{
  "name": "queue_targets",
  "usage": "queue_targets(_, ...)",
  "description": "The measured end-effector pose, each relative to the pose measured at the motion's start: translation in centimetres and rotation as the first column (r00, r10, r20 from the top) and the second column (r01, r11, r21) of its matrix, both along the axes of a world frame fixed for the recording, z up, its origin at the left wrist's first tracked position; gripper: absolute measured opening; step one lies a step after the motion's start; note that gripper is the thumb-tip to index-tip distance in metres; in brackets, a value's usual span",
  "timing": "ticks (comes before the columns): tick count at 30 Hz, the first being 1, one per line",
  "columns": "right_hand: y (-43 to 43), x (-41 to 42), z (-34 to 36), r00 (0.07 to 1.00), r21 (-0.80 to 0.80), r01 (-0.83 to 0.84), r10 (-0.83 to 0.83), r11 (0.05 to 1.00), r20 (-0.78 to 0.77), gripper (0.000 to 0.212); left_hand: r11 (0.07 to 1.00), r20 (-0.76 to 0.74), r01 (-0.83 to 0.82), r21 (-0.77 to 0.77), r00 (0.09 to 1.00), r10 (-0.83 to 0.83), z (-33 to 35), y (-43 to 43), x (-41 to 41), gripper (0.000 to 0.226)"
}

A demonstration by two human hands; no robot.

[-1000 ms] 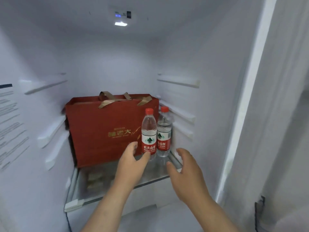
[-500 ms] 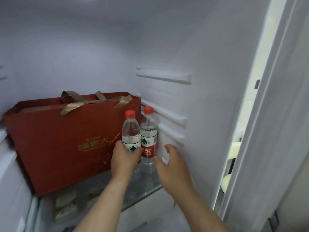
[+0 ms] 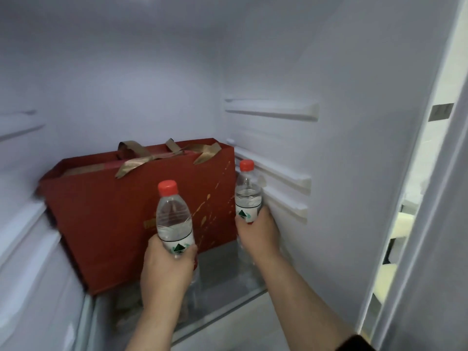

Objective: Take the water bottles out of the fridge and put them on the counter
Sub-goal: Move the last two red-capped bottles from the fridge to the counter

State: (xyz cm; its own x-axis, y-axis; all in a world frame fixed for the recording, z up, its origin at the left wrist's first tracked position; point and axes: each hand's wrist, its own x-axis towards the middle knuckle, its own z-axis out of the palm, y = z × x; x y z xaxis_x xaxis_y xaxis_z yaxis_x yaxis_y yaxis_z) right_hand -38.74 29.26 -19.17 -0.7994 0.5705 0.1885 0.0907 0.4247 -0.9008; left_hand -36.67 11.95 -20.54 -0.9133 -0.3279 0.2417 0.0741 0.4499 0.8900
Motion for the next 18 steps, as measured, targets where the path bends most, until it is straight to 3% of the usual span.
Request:
queue_targets(6, -0.6, -0.8, -0.8, 0.998, 0.079, 0.065, -0.066, 0.995, 0.014, 0.054, 1.000, 0.022, 0.011, 0.000, 1.000, -0.011, -0.3, -1.1, 0.4, 0.040)
queue_targets(13, -1.5, 1.3, -1.3, 0.986, 0.046, -0.157, 0.154, 0.986, 0.064, 0.055, 0.998, 0.071, 0.023, 0.065, 0.997, -0.028, 0.1, -1.2, 0.3, 0.049)
queue_targets(18, -1.8, 3.3, -0.8, 0.970, 0.089, -0.232, 0.224, 0.969, 0.091, 0.057, 0.997, 0.101, 0.038, 0.073, 0.994, -0.046, 0.7, -1.1, 0.9, 0.057)
